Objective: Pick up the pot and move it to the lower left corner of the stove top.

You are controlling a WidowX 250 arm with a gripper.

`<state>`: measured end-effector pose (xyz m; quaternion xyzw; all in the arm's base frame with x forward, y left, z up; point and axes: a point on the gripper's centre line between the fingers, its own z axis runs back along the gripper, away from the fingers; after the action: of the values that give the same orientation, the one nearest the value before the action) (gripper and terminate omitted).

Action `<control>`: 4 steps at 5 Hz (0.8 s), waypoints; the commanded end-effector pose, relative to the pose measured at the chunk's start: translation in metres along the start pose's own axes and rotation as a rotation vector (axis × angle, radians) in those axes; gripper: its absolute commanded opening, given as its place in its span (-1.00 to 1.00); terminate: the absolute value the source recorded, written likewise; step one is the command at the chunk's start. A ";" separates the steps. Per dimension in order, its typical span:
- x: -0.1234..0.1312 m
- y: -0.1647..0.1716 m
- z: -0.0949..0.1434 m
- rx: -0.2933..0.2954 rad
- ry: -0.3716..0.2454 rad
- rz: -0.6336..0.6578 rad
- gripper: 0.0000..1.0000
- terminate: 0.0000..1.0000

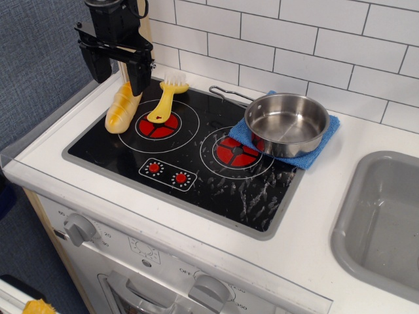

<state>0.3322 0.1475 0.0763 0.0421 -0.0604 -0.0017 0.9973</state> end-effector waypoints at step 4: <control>0.007 -0.142 0.020 -0.123 -0.094 -0.459 1.00 -1.00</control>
<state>0.3435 0.0023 0.0650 -0.0166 -0.0682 -0.2301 0.9706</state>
